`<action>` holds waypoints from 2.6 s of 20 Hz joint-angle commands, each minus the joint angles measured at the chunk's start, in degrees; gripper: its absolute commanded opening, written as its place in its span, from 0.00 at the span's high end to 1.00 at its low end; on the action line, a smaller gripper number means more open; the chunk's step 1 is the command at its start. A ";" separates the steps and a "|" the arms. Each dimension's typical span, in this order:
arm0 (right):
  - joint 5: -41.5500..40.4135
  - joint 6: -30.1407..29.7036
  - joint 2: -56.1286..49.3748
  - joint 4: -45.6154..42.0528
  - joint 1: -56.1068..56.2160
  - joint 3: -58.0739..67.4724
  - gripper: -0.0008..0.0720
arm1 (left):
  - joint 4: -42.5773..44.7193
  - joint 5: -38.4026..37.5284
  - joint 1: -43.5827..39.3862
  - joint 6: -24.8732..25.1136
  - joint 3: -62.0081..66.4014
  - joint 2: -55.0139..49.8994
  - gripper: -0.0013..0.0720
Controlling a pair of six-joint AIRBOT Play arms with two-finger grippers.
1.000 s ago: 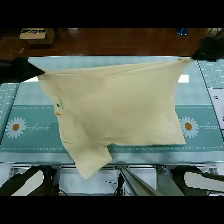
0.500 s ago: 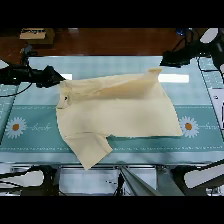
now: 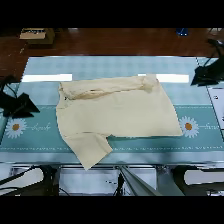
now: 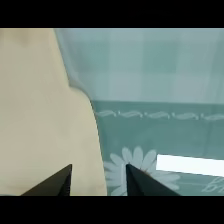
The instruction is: Fold the shirts.
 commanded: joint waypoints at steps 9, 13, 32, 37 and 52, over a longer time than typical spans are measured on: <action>-10.54 -4.48 16.68 13.14 -17.84 -28.63 0.40 | -7.85 18.62 -3.98 4.31 -29.00 8.17 0.13; -11.67 -4.48 17.79 12.76 -18.12 -28.65 0.40 | -14.51 25.53 -12.50 4.22 -29.03 3.19 0.14; -17.64 -8.72 21.92 18.10 -27.39 -58.84 0.25 | -24.02 22.95 -18.34 13.86 -28.96 -0.96 0.96; -27.43 -6.73 21.90 22.75 -22.01 -63.04 0.28 | -27.32 23.17 -18.34 15.52 -28.94 -0.98 0.96; -22.27 -13.40 38.97 54.62 -9.84 -25.55 0.95 | -34.56 15.30 -18.27 10.27 17.51 15.65 0.96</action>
